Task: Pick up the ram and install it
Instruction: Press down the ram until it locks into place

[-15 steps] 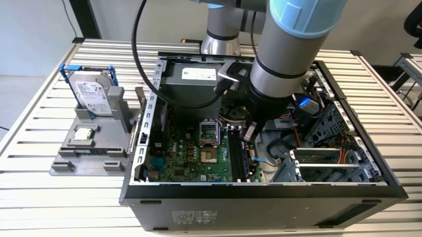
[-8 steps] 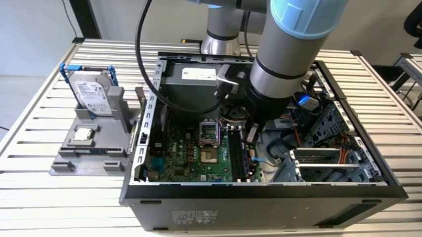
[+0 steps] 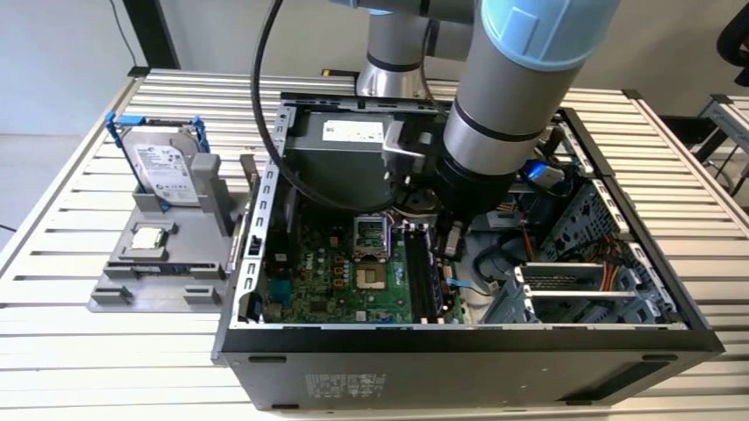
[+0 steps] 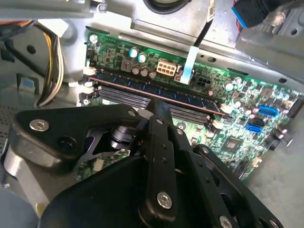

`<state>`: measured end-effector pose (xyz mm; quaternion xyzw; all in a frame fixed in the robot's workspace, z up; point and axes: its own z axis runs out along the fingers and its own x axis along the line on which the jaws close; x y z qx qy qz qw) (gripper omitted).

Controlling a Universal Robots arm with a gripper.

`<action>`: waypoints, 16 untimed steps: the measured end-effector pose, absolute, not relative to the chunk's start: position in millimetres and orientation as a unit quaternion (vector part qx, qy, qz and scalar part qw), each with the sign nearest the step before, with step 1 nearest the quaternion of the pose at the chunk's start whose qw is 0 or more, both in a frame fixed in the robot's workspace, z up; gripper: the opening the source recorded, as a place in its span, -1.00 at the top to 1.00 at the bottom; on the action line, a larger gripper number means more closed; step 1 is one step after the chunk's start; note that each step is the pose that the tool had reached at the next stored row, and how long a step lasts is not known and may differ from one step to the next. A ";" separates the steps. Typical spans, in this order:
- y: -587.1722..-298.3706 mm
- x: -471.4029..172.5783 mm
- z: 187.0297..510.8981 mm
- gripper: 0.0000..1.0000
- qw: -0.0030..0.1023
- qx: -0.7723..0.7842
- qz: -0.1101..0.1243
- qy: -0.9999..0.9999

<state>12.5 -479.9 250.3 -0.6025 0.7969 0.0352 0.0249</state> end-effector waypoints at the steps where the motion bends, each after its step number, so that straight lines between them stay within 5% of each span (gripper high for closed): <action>1: -479.9 12.5 250.3 1.00 0.025 -0.609 0.035 0.792; 16: -479.9 13.6 249.9 1.00 0.028 -0.675 0.034 0.736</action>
